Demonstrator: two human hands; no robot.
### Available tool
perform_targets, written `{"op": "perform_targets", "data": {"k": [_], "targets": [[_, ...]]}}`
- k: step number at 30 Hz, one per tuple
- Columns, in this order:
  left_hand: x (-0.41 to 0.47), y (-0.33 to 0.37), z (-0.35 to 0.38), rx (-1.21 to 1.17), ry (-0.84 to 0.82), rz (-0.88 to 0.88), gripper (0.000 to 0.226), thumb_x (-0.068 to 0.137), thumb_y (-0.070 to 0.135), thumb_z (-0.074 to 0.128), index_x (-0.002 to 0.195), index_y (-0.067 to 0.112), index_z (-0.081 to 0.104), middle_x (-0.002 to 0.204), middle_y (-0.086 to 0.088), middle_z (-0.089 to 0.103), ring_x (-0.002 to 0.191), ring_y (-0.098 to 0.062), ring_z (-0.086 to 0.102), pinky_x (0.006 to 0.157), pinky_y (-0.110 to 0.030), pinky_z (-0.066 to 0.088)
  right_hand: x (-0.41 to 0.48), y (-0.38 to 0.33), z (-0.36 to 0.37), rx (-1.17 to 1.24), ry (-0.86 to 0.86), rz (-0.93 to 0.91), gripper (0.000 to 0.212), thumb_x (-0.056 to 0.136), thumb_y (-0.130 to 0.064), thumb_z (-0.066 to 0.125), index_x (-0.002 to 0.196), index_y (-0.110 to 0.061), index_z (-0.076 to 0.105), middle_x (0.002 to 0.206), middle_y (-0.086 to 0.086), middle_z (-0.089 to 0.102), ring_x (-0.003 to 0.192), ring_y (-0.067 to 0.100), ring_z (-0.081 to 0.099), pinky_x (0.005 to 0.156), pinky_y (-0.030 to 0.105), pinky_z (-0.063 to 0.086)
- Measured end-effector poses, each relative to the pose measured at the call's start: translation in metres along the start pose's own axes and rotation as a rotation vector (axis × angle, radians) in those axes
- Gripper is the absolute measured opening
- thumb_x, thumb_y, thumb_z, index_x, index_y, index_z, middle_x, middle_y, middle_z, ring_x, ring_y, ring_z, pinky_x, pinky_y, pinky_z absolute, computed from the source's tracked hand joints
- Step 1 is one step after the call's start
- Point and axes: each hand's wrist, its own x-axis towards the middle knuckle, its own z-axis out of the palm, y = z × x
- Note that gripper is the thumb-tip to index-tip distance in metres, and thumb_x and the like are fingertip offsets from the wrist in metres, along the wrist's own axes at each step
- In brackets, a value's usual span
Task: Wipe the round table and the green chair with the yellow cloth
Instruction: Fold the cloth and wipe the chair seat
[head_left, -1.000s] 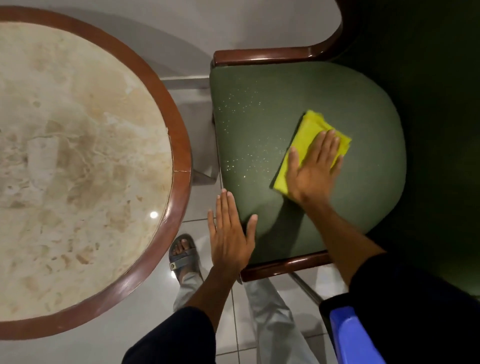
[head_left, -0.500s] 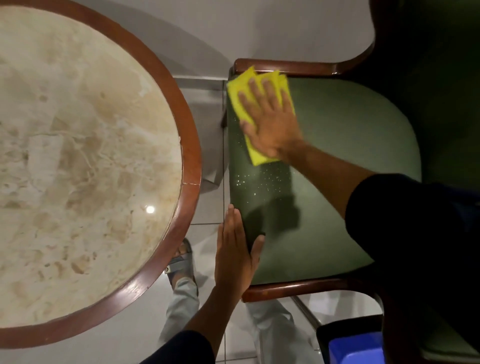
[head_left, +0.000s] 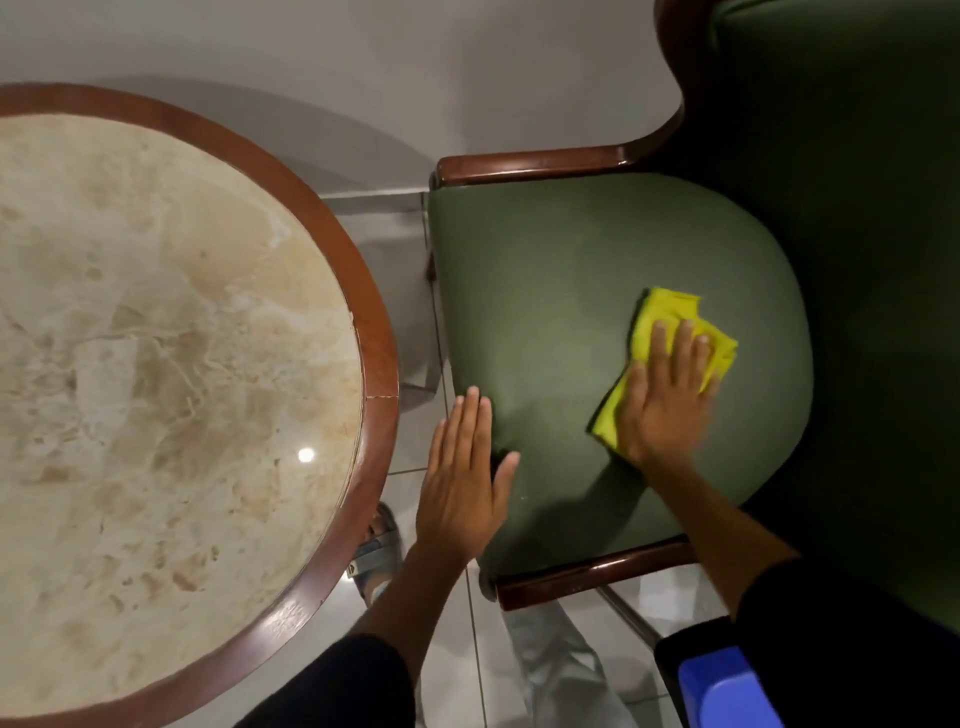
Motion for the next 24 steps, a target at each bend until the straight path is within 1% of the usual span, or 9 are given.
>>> {"op": "perform_targets", "data": {"k": [4, 6, 9, 11, 13, 15, 17, 20, 24], "targets": [[0.028, 0.003, -0.006, 0.114, -0.057, 0.055, 0.066, 0.101, 0.051, 0.018, 0.154, 0.015, 0.0, 0.164, -0.004, 0.0, 0.15, -0.018, -0.005, 0.122, -0.038, 0.007, 0.061, 0.014, -0.019, 0.106, 0.033, 0.296, 0.055, 0.104, -0.036, 0.026, 0.155, -0.02, 0.014, 0.166, 0.009, 0.004, 0.153, 0.031, 0.0, 0.121, 0.056, 0.003], [0.037, 0.0, -0.011, 0.023, -0.067, 0.081, 0.062, 0.101, 0.048, 0.014, 0.154, 0.018, 0.004, 0.164, 0.0, 0.001, 0.15, -0.015, -0.006, 0.123, -0.041, 0.012, 0.083, -0.016, -0.015, 0.118, 0.024, 0.253, 0.057, 0.104, -0.038, 0.026, 0.156, -0.02, 0.011, 0.166, 0.008, 0.003, 0.153, 0.031, -0.002, 0.121, 0.056, 0.003], [0.045, -0.007, -0.037, -0.21, 0.06, 0.044, 0.056, 0.102, 0.042, 0.016, 0.153, 0.017, 0.016, 0.162, 0.0, 0.013, 0.15, -0.011, 0.004, 0.122, -0.044, 0.019, 0.07, -0.084, 0.001, 0.019, 0.011, -0.106, 0.058, 0.101, -0.04, 0.026, 0.155, -0.022, 0.012, 0.165, 0.008, 0.008, 0.152, 0.031, 0.004, 0.12, 0.053, 0.004], [0.06, 0.0, -0.051, -0.296, 0.155, 0.055, 0.055, 0.103, 0.04, 0.017, 0.152, 0.016, 0.018, 0.162, -0.001, 0.016, 0.15, -0.011, 0.007, 0.123, -0.038, 0.017, 0.042, -0.099, 0.012, -0.004, 0.013, -0.246, 0.059, 0.1, -0.041, 0.025, 0.155, -0.023, 0.015, 0.165, 0.008, 0.013, 0.152, 0.033, 0.008, 0.12, 0.054, 0.005], [0.076, -0.004, -0.073, -0.279, 0.274, 0.088, 0.054, 0.104, 0.04, 0.017, 0.151, 0.014, 0.021, 0.161, -0.004, 0.019, 0.15, -0.014, 0.011, 0.122, -0.031, 0.014, 0.0, -0.124, 0.03, -0.111, -0.026, -0.581, 0.061, 0.098, -0.039, 0.03, 0.154, -0.019, 0.019, 0.163, 0.01, 0.018, 0.151, 0.036, 0.009, 0.12, 0.058, 0.004], [0.098, -0.003, -0.089, -0.131, 0.275, 0.152, 0.054, 0.104, 0.04, 0.018, 0.15, 0.014, 0.025, 0.161, -0.008, 0.02, 0.15, -0.02, 0.011, 0.122, -0.033, 0.013, -0.04, -0.127, 0.046, -0.257, -0.077, -0.82, 0.066, 0.093, -0.037, 0.035, 0.153, -0.011, 0.022, 0.162, 0.015, 0.02, 0.151, 0.037, 0.003, 0.121, 0.059, -0.004], [0.112, 0.004, -0.094, 0.062, 0.185, 0.246, 0.052, 0.104, 0.04, 0.024, 0.149, 0.016, 0.029, 0.161, -0.01, 0.018, 0.15, -0.023, 0.01, 0.122, -0.043, 0.013, -0.083, -0.108, 0.056, -0.266, -0.086, -0.796, 0.069, 0.089, -0.033, 0.044, 0.151, -0.009, 0.027, 0.162, 0.013, 0.023, 0.152, 0.032, 0.006, 0.122, 0.056, -0.005], [0.13, 0.006, -0.093, 0.253, 0.042, 0.374, 0.053, 0.102, 0.042, 0.028, 0.149, 0.019, 0.03, 0.162, -0.01, 0.015, 0.15, -0.025, 0.008, 0.121, -0.047, 0.01, -0.139, -0.06, 0.062, -0.201, -0.036, -0.691, 0.062, 0.097, -0.037, 0.042, 0.154, -0.021, 0.023, 0.163, 0.005, 0.023, 0.152, 0.027, 0.013, 0.122, 0.055, 0.009], [0.162, 0.014, -0.078, 0.404, -0.12, 0.418, 0.062, 0.1, 0.052, 0.017, 0.153, 0.021, 0.014, 0.163, -0.011, 0.003, 0.15, -0.026, -0.001, 0.121, -0.048, 0.002, -0.156, 0.016, 0.049, -0.081, 0.046, -0.143, 0.057, 0.101, -0.046, 0.028, 0.153, -0.023, 0.025, 0.161, 0.009, 0.026, 0.15, 0.03, 0.022, 0.117, 0.055, 0.025]]}}
